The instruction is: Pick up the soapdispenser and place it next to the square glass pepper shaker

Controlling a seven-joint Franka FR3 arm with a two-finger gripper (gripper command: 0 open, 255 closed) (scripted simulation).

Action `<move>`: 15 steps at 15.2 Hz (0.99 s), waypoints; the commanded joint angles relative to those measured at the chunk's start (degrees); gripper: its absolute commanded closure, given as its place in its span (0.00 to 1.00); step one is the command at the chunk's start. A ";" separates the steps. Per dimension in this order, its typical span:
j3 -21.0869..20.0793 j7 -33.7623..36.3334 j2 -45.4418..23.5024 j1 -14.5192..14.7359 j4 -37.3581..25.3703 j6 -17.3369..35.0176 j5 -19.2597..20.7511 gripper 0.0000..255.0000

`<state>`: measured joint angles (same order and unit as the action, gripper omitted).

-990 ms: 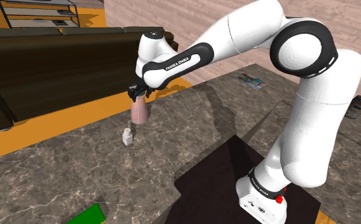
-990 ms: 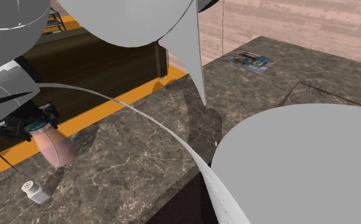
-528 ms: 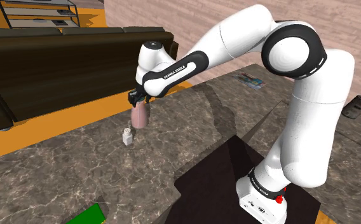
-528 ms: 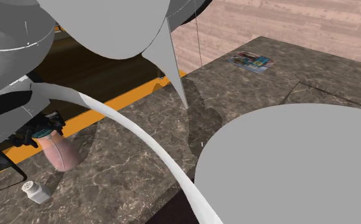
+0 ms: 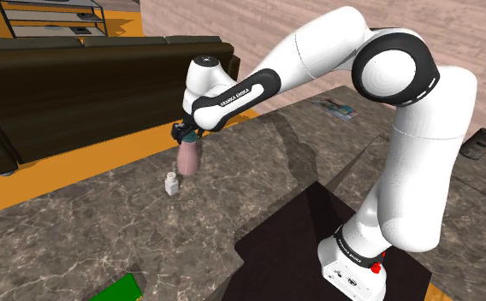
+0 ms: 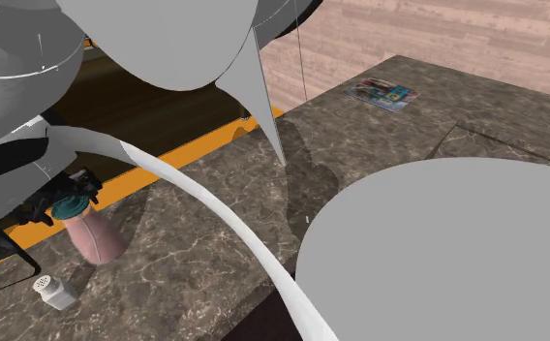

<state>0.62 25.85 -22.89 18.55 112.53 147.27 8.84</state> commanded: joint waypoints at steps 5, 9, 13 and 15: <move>-0.11 -0.10 1.63 0.04 0.36 -1.27 -0.14 0.00; -0.41 -0.38 5.97 0.18 0.98 -5.00 -0.55 0.00; -0.41 -0.38 5.97 0.18 0.98 -5.00 -0.55 0.00; -0.41 -0.38 5.97 0.18 0.98 -5.00 -0.55 0.00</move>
<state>0.21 25.47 -16.93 18.73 113.51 142.28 8.29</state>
